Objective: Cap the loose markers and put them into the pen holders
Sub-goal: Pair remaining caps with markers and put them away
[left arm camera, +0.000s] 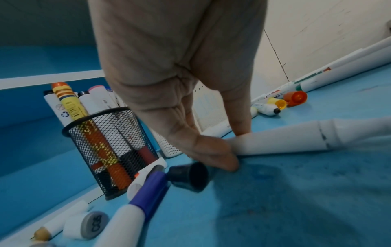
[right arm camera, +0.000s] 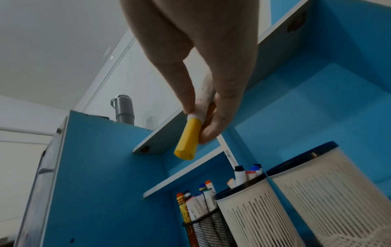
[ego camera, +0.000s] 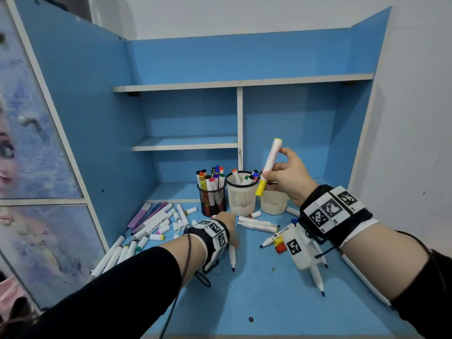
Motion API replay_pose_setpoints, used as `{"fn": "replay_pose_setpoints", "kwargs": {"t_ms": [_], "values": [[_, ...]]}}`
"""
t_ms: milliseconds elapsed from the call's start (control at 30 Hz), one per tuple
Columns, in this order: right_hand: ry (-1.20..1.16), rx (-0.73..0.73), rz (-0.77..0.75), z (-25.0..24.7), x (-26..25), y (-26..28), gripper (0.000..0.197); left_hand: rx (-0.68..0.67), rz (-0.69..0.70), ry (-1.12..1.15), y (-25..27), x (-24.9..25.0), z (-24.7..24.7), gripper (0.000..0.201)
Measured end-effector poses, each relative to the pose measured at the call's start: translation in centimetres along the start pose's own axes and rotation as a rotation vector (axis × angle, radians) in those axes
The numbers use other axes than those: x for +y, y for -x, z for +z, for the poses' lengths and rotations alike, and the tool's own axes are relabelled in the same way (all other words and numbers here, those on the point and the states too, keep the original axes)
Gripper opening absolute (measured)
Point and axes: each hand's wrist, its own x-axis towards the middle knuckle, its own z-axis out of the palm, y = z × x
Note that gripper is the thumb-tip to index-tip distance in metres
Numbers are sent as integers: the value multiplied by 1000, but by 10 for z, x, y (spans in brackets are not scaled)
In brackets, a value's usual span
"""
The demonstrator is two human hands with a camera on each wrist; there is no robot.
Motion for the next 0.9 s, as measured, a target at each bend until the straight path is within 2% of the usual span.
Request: {"fn": "replay_pose_setpoints", "kwargs": {"t_ms": [133,233,333,467,633,767,900], "values": [[114,3,-112,6,14,-12,103,-9,19,19,3,-2,-8,62],[237,6,-212,12,23,-22,107,-10,23,221,10,-13,-15,74],[264,18,-265,20,24,-31,95,26,58,492,24,-24,-26,70],[285,122,-306,31,24,-48,79,191,104,758,46,-39,-39,45],[353,172,-397,41,31,-64,67,341,103,980,75,-60,-42,24],[455,192,-423,46,45,-74,61,373,81,1243,98,-76,-27,17],[510,239,-370,48,62,-82,42,321,-26,1570,110,-91,-1,20]]}}
